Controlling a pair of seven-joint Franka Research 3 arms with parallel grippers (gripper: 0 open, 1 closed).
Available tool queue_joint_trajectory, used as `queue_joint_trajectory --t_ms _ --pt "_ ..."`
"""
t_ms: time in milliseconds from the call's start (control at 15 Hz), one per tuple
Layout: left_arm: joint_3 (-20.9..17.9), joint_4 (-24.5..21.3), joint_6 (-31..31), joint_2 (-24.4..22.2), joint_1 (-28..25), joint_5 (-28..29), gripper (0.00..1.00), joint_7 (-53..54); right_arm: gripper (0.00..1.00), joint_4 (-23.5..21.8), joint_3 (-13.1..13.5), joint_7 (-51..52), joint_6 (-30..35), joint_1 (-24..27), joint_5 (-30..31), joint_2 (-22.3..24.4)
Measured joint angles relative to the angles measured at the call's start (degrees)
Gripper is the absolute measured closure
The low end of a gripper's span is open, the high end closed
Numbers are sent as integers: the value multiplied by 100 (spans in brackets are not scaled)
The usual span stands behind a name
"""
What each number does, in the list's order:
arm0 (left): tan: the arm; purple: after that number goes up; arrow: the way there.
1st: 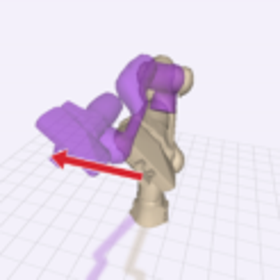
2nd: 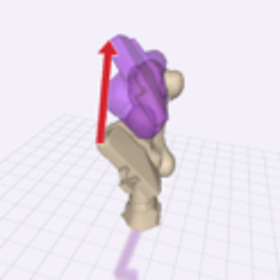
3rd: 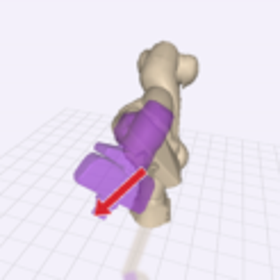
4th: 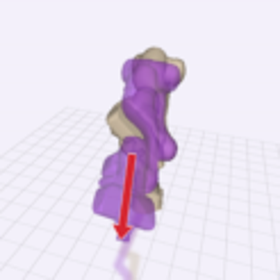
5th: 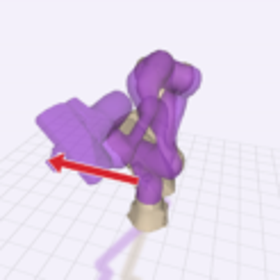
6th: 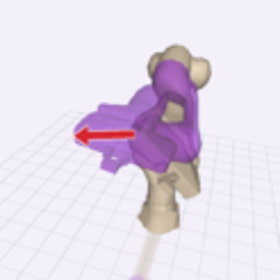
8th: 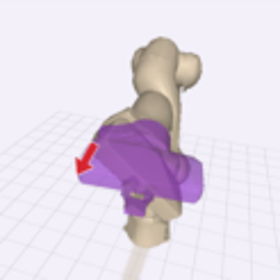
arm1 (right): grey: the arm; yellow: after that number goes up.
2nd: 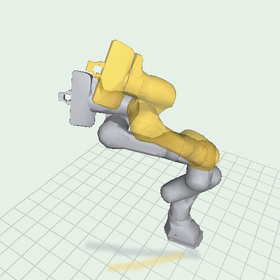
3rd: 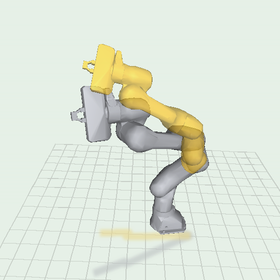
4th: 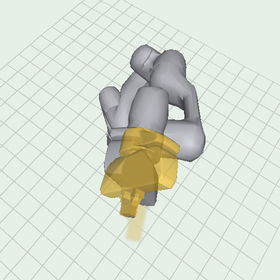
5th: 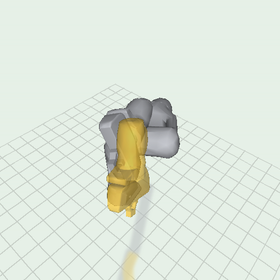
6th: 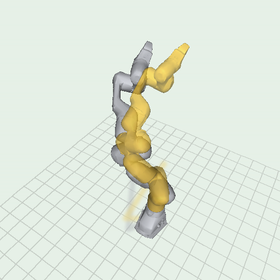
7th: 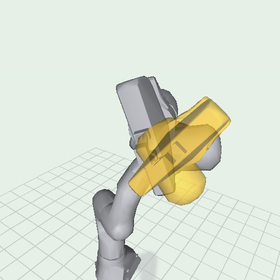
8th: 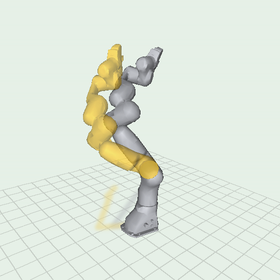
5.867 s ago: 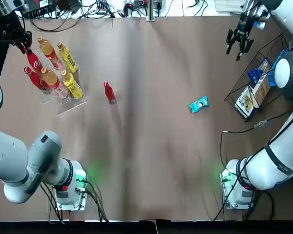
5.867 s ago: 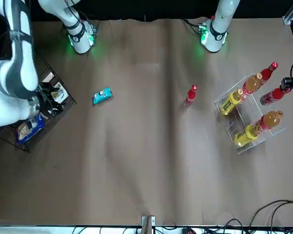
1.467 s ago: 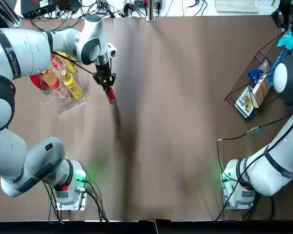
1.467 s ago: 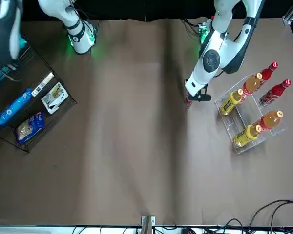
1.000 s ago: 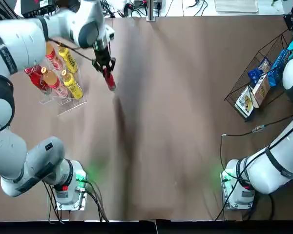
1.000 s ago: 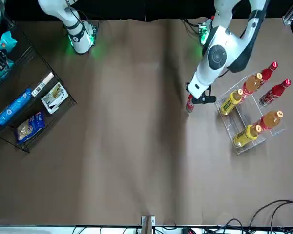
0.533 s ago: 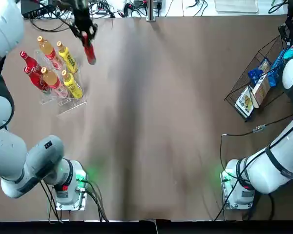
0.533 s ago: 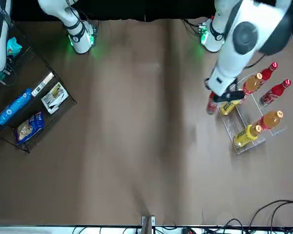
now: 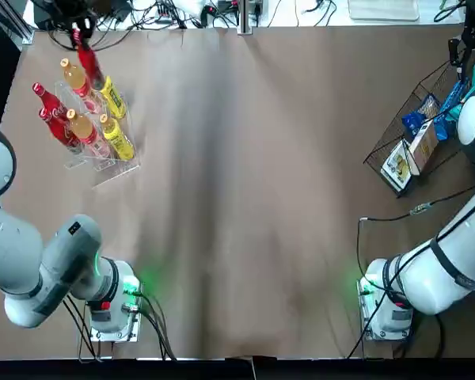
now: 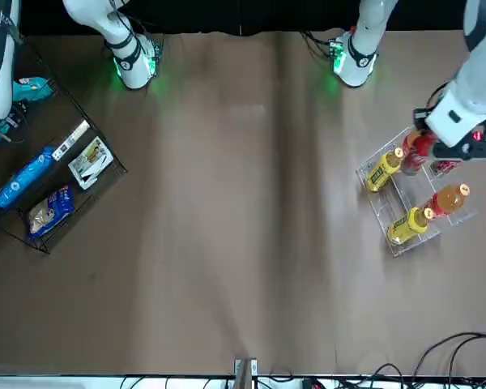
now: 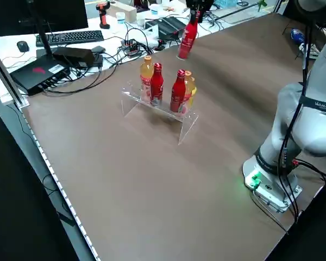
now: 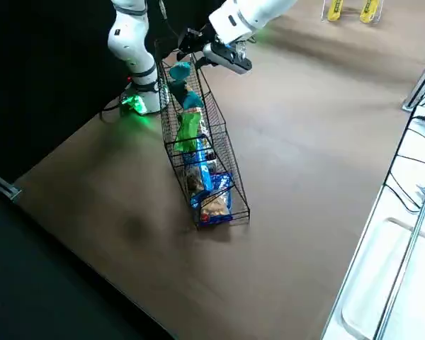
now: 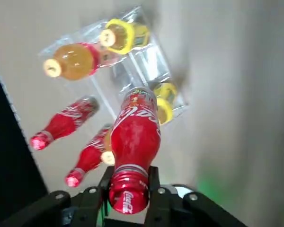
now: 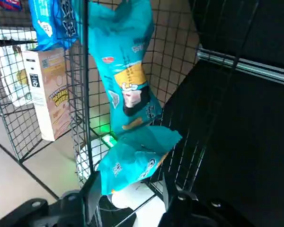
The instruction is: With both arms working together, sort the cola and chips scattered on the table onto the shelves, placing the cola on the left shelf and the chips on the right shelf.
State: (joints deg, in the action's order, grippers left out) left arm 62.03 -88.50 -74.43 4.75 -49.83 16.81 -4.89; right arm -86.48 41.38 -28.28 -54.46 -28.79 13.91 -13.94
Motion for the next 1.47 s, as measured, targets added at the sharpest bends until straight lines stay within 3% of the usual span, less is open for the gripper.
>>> queue_joint_trajectory --t_ms 400,667,867,1067,1333,1467 --pt "-8 424 174 -7 -1021 91 68 1212 39 199 24 1170 -262 251 -711 24" --pt "-11 499 60 115 -1571 45 68 1624 39 225 14 1481 -1277 358 -1793 42" --pt "-10 585 -24 298 -1698 45 68 1698 39 224 -92 1565 -1518 320 -2530 32" --pt "-19 603 -129 369 -2060 45 68 2079 29 215 -416 1659 -2121 272 -2952 -8" --pt "-67 606 -215 454 -2232 45 68 2268 0 235 -636 1689 -2246 200 -2973 -19" --pt "-131 606 -218 491 -2232 45 68 2275 0 290 -674 1694 -2256 177 -3038 -17"
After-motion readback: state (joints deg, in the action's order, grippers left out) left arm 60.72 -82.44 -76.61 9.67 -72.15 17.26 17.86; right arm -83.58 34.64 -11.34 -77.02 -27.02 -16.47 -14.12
